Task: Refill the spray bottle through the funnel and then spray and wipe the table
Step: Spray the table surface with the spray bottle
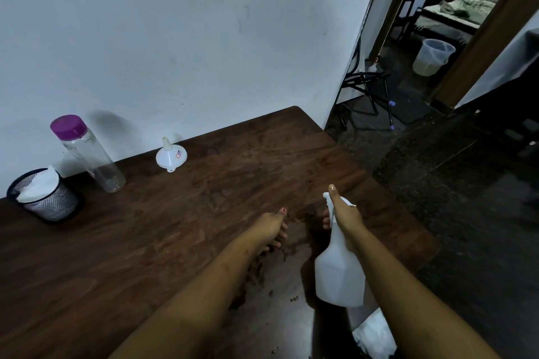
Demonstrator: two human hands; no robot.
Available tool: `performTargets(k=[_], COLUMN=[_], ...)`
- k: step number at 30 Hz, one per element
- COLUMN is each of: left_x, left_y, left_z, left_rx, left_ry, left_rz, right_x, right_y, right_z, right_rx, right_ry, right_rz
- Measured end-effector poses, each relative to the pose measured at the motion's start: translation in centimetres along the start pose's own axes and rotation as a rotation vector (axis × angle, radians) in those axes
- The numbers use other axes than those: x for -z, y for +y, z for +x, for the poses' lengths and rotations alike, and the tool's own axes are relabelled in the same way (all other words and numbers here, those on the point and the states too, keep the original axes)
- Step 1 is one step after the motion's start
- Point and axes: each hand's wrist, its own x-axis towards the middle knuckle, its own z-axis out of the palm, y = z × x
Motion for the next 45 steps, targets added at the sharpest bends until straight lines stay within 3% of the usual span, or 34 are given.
performTargets(k=[5,9,12,16,24,31,37,43,45], left_x=[-0.3,-0.4,-0.7,-1.2,-1.5,-1.6,-1.7,-1.4,-1.3], left_y=[0.2,0.0,-0.1,0.1,0.1,0.3,0.1,0.0,-0.1], left_z=[-0.3,-0.5,-0.9,-1.4,-1.6,-1.9,-1.7,-1.5,-1.4], left_rx=[-0.031,-0.023,-0.025,-0.040,-0.052,-0.063,-0.064,-0.055,-0.059], left_ry=[0.021,0.022,0.017,0.023,0.047,0.055,0.047,0.047,0.041], left_rz=[-0.010,-0.021,-0.013,-0.005,-0.016,-0.003,-0.027,-0.007,-0.012], right_x=[-0.1,0.4,0.2,-0.1,-0.2,-0.5,-1.4,-3.0,-2.6], right_y=[0.5,0.7,-0.3,-0.5,0.7,0.8,1.3,0.1,0.1], right_z=[-0.8,-0.9,-1.2,-1.0,-2.2,-1.8,-2.1,-1.7,-2.0], right_rx=[-0.144,0.031,0.011,-0.119,0.095,-0.007,-0.020,-0.160,-0.112], right_ry=[-0.118,0.025,0.055,-0.107,-0.010,-0.239,-0.204,0.007,0.032], right_rz=[0.151,0.045,0.011,0.181,0.034,0.131,0.210,0.224,0.156])
